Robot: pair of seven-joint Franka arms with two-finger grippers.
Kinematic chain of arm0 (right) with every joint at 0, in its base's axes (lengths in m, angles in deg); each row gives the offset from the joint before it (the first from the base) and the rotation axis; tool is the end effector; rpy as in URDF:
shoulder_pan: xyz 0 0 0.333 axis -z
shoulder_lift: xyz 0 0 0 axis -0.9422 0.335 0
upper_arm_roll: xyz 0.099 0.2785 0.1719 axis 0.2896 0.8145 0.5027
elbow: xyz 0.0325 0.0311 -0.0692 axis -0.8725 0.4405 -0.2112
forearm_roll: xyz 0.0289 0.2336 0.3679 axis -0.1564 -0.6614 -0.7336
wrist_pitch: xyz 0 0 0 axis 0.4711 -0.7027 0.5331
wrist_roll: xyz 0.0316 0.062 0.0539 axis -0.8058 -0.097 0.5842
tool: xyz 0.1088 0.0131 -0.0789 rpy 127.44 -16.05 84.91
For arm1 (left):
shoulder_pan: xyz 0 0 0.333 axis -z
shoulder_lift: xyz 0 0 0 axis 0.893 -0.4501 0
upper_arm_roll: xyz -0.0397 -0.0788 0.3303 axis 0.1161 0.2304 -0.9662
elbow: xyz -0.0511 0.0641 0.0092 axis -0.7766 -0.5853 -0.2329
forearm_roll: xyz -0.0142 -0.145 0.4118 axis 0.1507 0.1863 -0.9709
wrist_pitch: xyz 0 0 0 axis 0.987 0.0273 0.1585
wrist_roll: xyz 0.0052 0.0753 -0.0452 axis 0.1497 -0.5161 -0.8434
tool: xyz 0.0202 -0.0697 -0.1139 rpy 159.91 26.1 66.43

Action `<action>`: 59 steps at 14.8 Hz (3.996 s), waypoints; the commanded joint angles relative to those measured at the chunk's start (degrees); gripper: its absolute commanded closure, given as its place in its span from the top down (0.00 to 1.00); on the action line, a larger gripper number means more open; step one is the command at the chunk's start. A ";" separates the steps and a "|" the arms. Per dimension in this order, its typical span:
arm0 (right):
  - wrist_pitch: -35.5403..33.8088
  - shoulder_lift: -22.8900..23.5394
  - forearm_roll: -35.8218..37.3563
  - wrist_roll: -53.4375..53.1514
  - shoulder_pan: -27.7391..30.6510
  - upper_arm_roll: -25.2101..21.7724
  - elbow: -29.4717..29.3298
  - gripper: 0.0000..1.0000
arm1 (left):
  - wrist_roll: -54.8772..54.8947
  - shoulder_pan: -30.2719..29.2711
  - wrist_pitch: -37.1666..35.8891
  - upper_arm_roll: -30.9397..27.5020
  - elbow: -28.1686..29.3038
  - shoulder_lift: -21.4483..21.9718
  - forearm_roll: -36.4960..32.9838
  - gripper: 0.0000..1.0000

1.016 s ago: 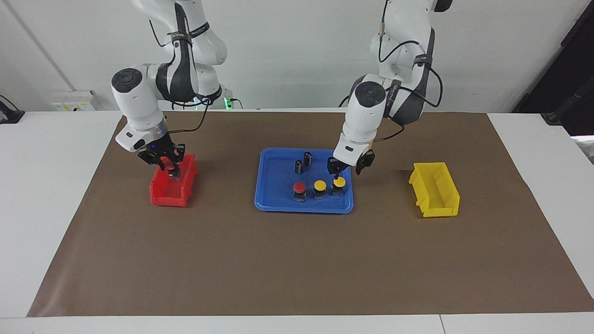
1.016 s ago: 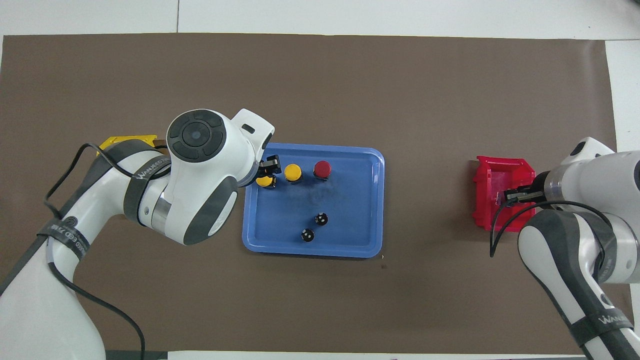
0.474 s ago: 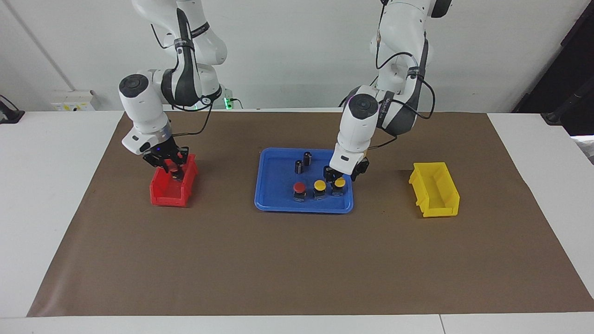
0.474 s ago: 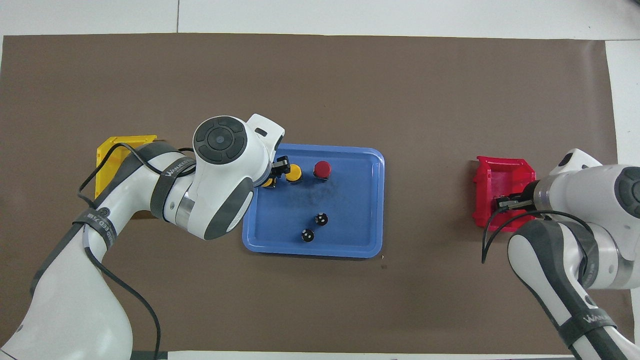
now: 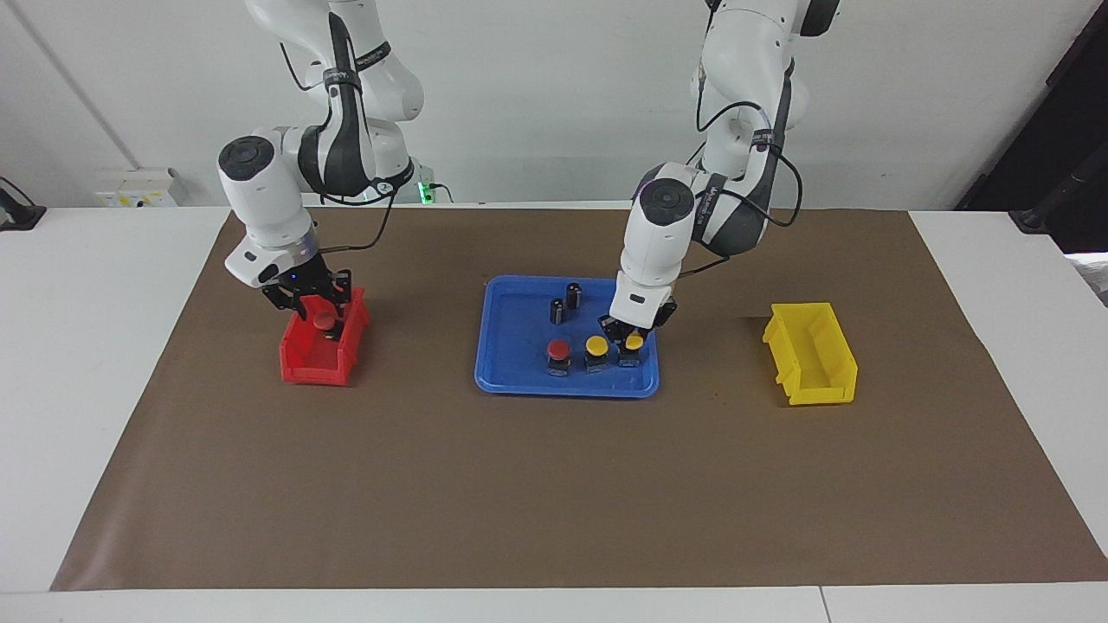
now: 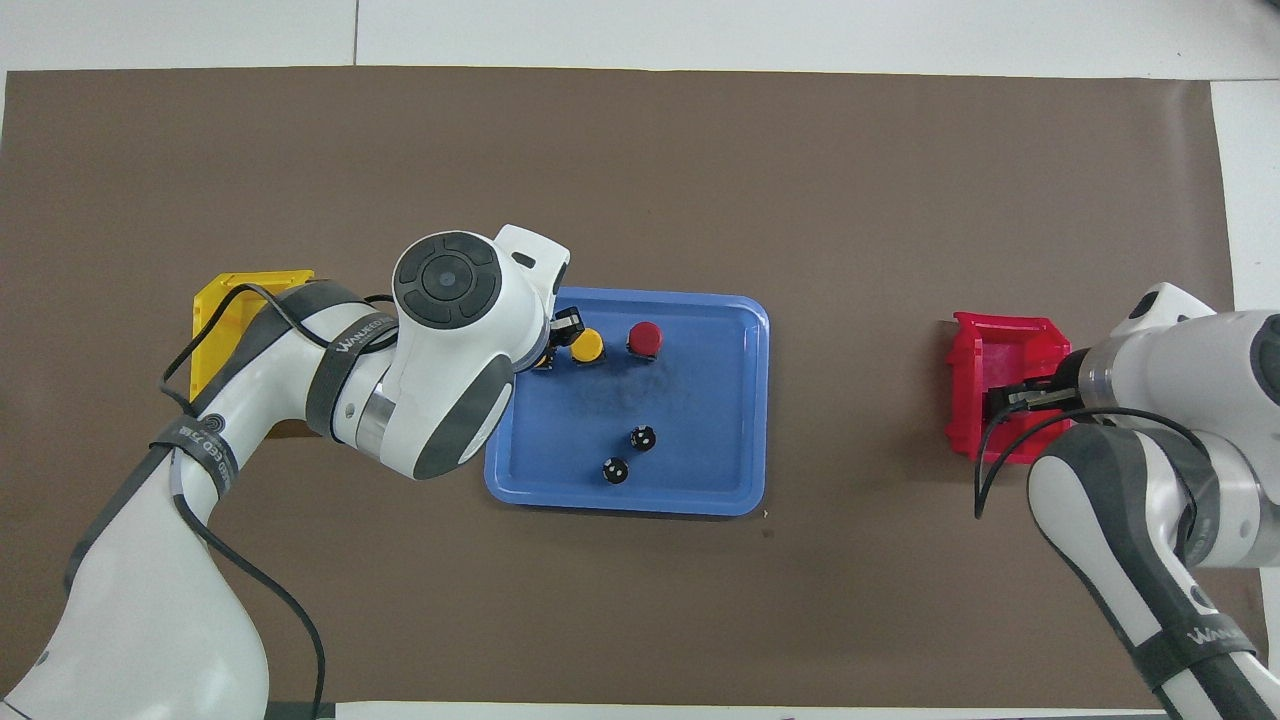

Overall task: Sort red and yellow buttons by color
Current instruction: 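Drop the yellow button into the yellow bin while the right gripper grasps red, then carry the second red button into the red bin with the right gripper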

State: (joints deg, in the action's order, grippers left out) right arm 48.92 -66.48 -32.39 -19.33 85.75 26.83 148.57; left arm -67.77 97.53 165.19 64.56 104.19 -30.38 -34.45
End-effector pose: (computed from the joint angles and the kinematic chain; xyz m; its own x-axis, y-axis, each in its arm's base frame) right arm 0.5330 -0.0256 0.3740 0.9911 0.1333 0.0051 0.1329 -0.9902 0.0440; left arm 0.5488 -0.3752 0.3431 0.9619 0.2733 -0.0001 0.2732 -0.9619 0.0119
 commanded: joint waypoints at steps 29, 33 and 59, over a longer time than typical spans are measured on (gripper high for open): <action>-0.93 31.80 7.87 -56.18 -37.38 0.85 -34.65 0.79 | 29.75 -30.24 0.47 -1.18 18.36 14.29 -1.58 0.02; 0.29 31.80 7.87 -56.09 -37.47 0.85 -34.30 0.77 | 30.46 -29.71 0.56 -1.18 18.80 14.20 -1.58 0.21; -10.66 20.75 6.47 -40.83 -26.69 0.76 -34.39 0.20 | 59.47 -28.39 -35.84 -1.70 -16.09 15.34 -3.08 1.00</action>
State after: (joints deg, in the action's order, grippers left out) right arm 42.83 -39.19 -25.35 -66.45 52.84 26.76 112.45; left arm -10.88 68.94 130.18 63.36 88.83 -14.63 -37.71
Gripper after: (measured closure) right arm 0.581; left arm 0.000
